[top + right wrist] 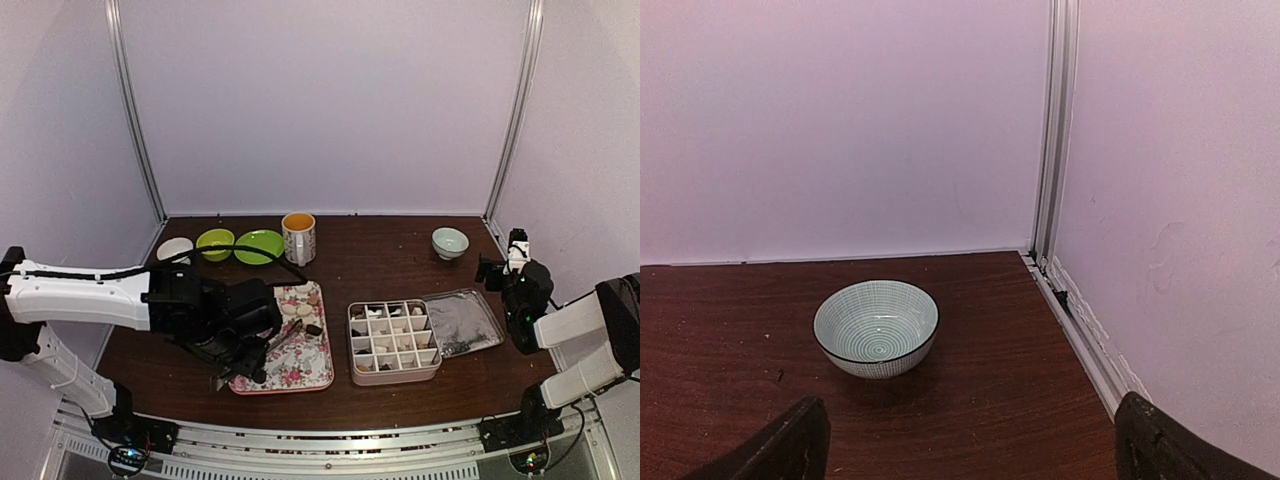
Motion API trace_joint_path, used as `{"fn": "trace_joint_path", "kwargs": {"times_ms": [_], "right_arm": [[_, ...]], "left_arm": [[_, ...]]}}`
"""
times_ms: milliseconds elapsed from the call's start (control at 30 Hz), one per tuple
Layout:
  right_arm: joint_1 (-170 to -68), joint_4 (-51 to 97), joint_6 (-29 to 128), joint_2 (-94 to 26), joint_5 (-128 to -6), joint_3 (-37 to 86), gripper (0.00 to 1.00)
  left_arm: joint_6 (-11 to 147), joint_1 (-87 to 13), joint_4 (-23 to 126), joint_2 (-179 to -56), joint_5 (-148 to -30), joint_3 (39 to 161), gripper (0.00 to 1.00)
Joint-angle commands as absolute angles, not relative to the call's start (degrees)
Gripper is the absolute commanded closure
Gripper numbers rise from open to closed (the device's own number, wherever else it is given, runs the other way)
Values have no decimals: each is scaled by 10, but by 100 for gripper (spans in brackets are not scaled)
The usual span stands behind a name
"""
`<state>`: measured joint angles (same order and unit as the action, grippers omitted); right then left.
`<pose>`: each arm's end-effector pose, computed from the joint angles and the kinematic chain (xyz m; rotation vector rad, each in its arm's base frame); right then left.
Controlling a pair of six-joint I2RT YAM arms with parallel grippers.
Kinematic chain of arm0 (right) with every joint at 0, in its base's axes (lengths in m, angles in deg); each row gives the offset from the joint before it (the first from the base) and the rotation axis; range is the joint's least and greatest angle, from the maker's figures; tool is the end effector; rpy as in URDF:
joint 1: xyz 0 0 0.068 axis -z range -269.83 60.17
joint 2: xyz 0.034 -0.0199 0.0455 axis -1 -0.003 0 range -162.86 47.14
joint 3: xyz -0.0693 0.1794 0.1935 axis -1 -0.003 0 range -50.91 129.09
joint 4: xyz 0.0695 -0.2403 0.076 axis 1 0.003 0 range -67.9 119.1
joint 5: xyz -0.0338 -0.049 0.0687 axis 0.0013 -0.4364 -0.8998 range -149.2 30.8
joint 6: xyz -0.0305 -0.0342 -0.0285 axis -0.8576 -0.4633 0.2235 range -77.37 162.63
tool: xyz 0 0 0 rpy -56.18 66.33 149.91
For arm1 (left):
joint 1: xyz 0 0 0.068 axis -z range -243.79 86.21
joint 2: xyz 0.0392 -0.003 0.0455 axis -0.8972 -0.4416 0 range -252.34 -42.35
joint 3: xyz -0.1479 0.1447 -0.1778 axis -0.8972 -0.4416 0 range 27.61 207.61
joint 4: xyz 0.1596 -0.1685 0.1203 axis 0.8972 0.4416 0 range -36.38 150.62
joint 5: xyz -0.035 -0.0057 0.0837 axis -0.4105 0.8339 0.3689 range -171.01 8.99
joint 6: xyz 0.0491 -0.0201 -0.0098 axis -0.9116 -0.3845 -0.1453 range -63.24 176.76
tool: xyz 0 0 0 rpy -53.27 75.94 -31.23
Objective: Pack the chocolate
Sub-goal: Place the fake chocolate in the empty pocket of the box, then pick up the fake chocolate from the plate.
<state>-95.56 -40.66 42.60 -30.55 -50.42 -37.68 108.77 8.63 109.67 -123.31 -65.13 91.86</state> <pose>0.2320 0.0178 0.1730 0.0386 1.5998 -0.0453 0.0885 -0.2473 0.2578 0.4305 2.7189 -0.1900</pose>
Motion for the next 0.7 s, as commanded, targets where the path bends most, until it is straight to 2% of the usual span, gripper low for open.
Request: {"fn": "trace_joint_path", "kwargs": {"times_ms": [0, 667], "right_arm": [[-952, -407, 426, -307, -504, -369, 0], [-952, -407, 426, -307, -505, -369, 0]], "left_arm": [[1078, 80, 1121, -1266, -632, 945, 58], [1019, 53, 1108, -1329, -638, 981, 56]]}}
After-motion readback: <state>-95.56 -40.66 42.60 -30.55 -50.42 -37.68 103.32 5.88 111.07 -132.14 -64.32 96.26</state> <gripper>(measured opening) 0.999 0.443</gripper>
